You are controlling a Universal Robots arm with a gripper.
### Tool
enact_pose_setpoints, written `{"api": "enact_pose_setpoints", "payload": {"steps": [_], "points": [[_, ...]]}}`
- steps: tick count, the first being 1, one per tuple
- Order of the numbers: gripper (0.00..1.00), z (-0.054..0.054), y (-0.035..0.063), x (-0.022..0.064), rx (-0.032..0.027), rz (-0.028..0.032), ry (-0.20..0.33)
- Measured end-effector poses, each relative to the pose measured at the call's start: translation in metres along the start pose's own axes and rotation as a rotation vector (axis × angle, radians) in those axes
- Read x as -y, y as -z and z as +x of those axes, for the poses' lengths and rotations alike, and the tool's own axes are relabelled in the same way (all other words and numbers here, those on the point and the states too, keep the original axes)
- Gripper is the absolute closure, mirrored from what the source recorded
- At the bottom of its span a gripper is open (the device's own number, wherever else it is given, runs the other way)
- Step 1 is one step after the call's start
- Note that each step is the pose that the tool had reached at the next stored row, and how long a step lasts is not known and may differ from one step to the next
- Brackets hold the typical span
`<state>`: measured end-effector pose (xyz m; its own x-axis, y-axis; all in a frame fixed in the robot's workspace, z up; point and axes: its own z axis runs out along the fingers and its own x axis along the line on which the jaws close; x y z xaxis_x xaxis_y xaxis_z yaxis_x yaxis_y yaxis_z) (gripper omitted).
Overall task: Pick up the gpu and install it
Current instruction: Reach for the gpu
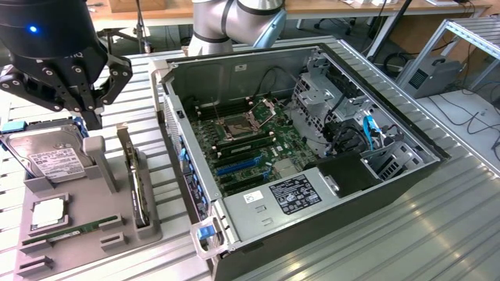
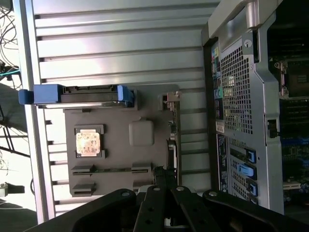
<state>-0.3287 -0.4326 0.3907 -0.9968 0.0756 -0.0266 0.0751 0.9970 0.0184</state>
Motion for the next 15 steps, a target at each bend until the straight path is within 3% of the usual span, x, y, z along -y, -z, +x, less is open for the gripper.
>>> {"api": "enact_pose_setpoints", "payload": {"steps": [15], "points": [[0.89,-0.0004,-0.0001,0.0051,0.0004,0.0049,0.000]]}}
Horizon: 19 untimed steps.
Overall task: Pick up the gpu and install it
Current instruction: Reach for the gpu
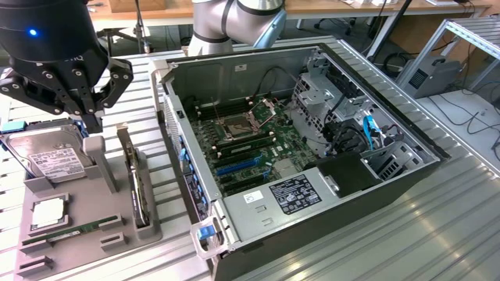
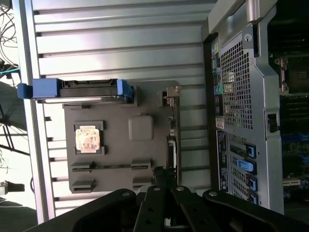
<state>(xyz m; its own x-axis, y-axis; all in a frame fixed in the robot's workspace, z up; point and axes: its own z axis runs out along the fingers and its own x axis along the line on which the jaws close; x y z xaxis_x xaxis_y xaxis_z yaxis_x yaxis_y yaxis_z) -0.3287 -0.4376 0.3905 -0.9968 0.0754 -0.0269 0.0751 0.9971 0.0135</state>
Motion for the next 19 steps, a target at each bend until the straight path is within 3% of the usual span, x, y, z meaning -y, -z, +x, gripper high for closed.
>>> {"api": "enact_pose_setpoints", "payload": {"steps": [6,8,19], "points": [[0.89,-0.0001,0.0000,0.0012,0.0001,0.0013,0.000],[0.89,-0.0003,-0.0001,0.0042,0.0005,0.0063,0.000],[0.89,-0.0005,-0.0004,0.0068,0.0006,0.0084,0.000]]}}
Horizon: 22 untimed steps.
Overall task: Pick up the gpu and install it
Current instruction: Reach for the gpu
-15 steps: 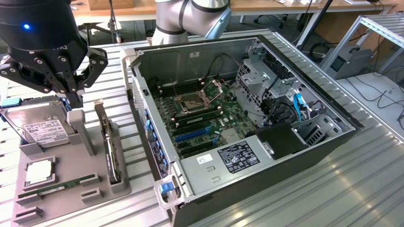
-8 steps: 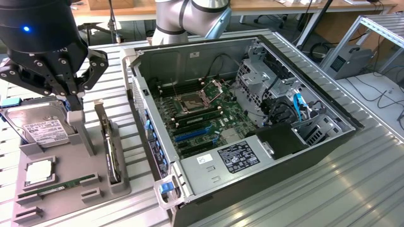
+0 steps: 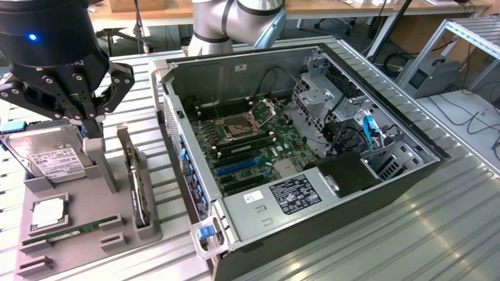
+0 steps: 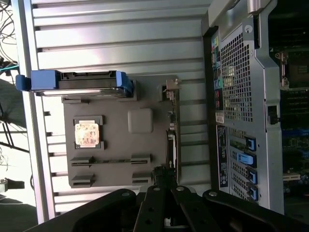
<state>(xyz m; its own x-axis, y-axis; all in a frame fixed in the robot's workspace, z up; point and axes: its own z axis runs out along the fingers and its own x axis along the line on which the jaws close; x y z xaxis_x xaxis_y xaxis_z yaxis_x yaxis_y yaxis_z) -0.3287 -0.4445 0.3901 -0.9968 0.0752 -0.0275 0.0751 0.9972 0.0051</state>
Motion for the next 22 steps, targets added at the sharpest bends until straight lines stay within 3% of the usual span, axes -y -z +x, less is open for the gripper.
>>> {"api": "enact_pose_setpoints", "payload": {"steps": [22], "points": [[0.89,-0.0007,-0.0004,0.0100,0.0004,0.0052,0.000]]}}
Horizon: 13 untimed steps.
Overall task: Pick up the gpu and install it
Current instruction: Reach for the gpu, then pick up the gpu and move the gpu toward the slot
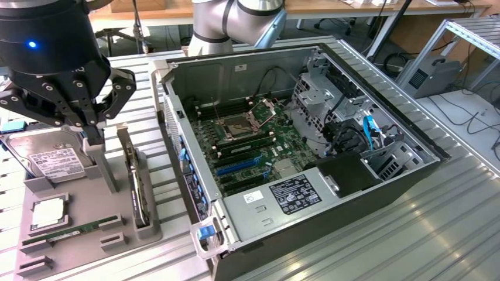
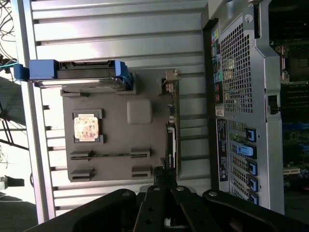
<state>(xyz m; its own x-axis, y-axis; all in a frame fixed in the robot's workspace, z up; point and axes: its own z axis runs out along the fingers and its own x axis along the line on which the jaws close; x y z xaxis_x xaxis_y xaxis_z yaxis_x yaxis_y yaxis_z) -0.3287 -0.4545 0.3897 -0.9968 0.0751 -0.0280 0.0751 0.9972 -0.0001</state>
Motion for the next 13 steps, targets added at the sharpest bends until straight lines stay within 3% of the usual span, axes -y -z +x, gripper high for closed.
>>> {"api": "enact_pose_setpoints", "payload": {"steps": [13], "points": [[0.89,-0.0002,-0.0001,0.0027,0.0003,0.0037,0.000]]}}
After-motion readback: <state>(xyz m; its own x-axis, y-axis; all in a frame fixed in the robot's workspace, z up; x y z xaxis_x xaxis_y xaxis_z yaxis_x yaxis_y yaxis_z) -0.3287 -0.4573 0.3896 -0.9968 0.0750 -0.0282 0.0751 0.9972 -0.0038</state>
